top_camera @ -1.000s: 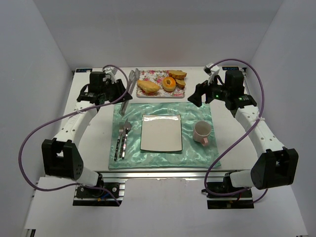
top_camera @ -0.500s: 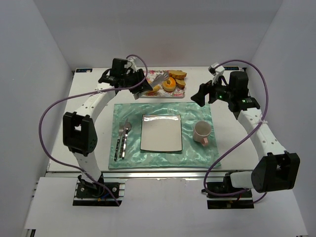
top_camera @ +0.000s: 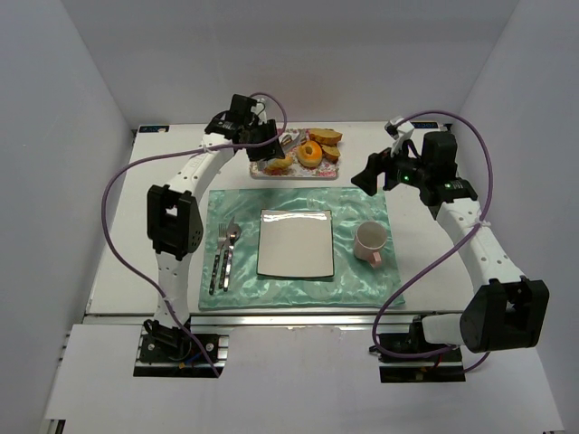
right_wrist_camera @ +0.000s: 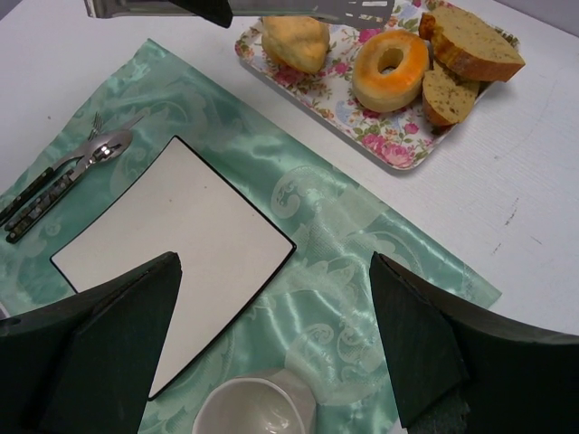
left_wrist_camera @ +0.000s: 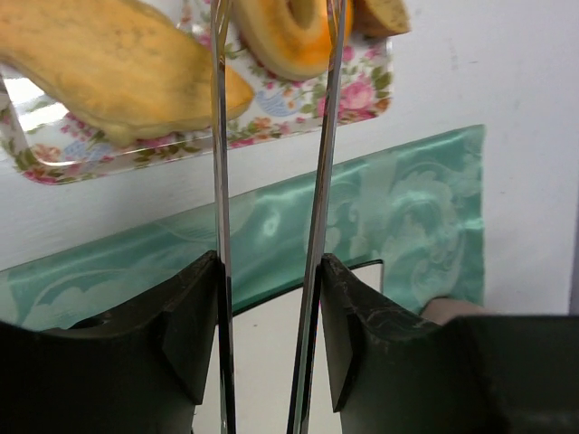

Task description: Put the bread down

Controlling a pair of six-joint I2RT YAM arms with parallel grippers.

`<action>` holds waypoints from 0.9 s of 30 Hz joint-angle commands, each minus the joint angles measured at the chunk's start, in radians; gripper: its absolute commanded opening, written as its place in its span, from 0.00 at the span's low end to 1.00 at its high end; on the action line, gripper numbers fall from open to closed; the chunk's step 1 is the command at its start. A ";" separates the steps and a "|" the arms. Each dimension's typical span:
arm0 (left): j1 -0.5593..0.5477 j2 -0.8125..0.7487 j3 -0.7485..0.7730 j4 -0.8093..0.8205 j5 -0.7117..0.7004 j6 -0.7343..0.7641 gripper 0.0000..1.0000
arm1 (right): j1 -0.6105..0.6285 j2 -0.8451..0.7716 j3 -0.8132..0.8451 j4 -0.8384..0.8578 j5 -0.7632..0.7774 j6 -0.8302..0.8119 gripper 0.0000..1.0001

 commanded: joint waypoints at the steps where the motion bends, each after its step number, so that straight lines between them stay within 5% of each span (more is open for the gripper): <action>1: -0.003 0.004 0.053 -0.051 -0.052 0.040 0.56 | -0.009 -0.024 -0.008 0.042 -0.023 0.016 0.89; 27: -0.010 0.107 0.077 0.007 0.049 0.025 0.57 | -0.015 -0.004 -0.006 0.049 -0.037 0.025 0.89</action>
